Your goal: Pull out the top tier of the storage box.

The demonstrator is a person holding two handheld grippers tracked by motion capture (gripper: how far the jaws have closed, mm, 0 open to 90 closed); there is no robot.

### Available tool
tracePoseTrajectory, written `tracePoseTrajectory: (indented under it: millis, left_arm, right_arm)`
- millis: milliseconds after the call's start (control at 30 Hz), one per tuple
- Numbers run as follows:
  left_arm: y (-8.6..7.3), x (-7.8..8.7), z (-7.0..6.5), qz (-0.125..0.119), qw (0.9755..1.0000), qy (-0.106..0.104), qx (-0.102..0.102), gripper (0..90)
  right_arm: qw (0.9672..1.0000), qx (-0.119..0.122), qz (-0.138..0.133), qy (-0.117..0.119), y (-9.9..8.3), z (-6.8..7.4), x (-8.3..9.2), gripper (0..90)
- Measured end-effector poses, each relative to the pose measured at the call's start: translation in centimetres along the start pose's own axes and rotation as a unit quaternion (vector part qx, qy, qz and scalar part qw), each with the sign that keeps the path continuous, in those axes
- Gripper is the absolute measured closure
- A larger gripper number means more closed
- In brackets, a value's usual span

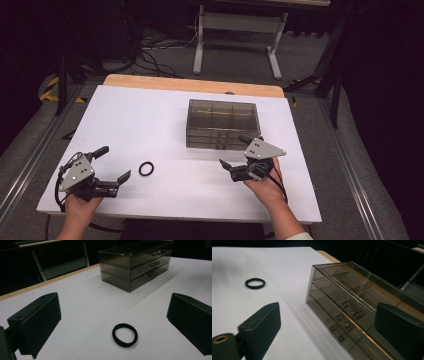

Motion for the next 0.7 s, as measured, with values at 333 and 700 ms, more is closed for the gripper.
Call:
tracePoseTrajectory:
  millis: [333, 700]
  left_arm:
    - [0.0, 0.0, 0.0, 0.000, 1.0000, 0.000, 0.000, 0.3]
    - [0.0, 0.1, 0.1, -0.001, 1.0000, 0.002, 0.000, 0.3]
  right_arm:
    - [0.9914, 0.103, 0.022, -0.078, 0.7, 1.1, 0.1, 17.6]
    - [0.9749, 0.179, 0.043, -0.125, 1.0, 2.0, -0.6, 22.2]
Point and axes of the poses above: each handheld gripper's, and its own axes: x roughly backward along the jaws, y roughly out of its top, z roughly to its left, the point moved 4 cm from there along -x, roughly forward along the jaws, and after that the axes turned 13 degrees about -x, right-handed, at the moved point
